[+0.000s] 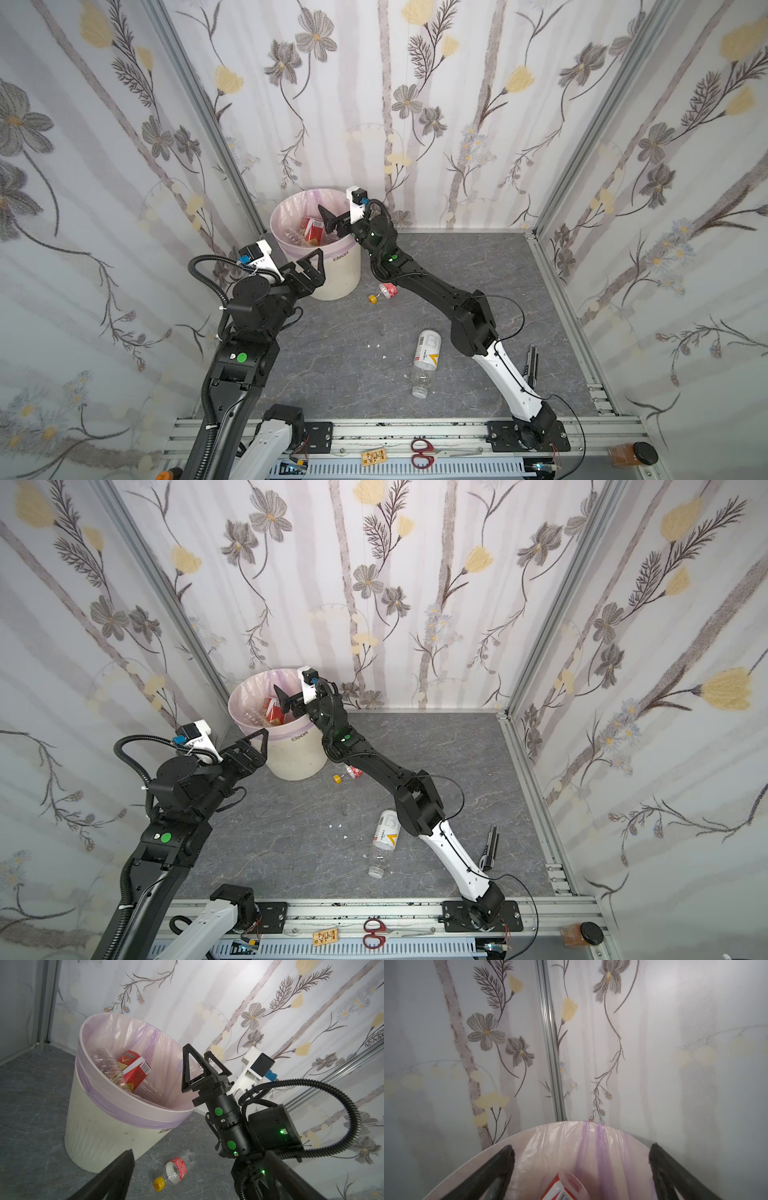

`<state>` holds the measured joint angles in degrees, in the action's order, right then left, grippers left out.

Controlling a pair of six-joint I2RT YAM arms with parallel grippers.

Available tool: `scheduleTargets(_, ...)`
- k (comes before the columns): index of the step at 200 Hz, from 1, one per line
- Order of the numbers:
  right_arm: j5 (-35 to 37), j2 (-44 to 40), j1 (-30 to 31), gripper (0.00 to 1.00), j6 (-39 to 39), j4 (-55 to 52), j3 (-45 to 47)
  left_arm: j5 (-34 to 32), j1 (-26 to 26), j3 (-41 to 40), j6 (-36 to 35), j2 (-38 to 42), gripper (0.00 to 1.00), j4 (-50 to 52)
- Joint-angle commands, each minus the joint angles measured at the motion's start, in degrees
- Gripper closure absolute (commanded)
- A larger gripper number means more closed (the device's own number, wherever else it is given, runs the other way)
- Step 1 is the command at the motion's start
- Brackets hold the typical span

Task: Throw the plastic bottles in the bin
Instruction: Throw the plastic bottle into the trash bin, then pick up the plastic bottle from the top-center of the table.

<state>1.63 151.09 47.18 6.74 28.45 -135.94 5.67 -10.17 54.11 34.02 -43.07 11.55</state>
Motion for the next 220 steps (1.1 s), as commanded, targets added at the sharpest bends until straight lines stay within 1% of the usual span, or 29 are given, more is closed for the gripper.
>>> scheduleTargets(1,-0.11,-19.32,0.32,0.00,-1.48,-1.05,0.75,0.25,0.09,-0.06,-0.43,-0.76,0.00,-0.30)
scheduleTargets(32,-1.27,-24.27,0.33,0.00,-2.93,0.56,5.58,1.11,-0.02,0.34,-0.89,-2.33,0.00,-0.31)
scheduleTargets(80,0.91,-29.03,0.29,0.00,-5.88,-1.37,10.11,0.66,-0.10,0.13,-1.19,-2.31,0.00,-0.37)
scheduleTargets(97,2.97,-32.33,0.34,0.00,-7.59,-2.63,13.30,1.24,-0.45,-0.34,-1.63,-3.17,0.00,-0.30)
scheduleTargets(112,5.92,-36.61,0.35,0.00,-9.44,-3.43,18.29,2.04,-1.50,-0.84,-1.61,-4.72,0.00,-0.30)
scheduleTargets(116,6.94,-37.84,0.31,0.00,-9.84,-3.84,19.66,2.14,-2.08,-1.00,-1.67,-5.38,0.00,-0.30)
scheduleTargets(119,7.81,-38.75,-1.25,0.00,-10.02,-4.21,20.77,2.23,-2.57,-1.10,-1.70,-5.84,0.00,-0.30)
scheduleTargets(133,11.58,-43.23,-2.03,0.00,-10.14,-6.00,26.34,1.06,-5.96,-1.33,-1.83,-8.44,0.00,-0.30)
scheduleTargets(163,18.48,-53.77,-3.83,0.00,-9.20,-8.36,41.08,-7.39,-17.83,-0.08,-4.33,-15.71,0.00,0.15)
scheduleTargets(175,20.24,-57.81,-5.16,0.00,-7.41,-10.35,46.76,-9.35,-21.28,1.49,-5.30,-19.80,0.00,0.65)
scheduleTargets(200,21.89,-66.49,-8.56,0.00,-2.49,-14.88,58.28,-13.51,-25.59,5.66,-7.84,-28.56,0.00,2.45)
scheduleTargets(220,22.21,-72.87,-10.77,0.00,1.02,-17.29,66.92,-17.15,-27.38,9.15,-11.11,-36.11,0.00,2.75)
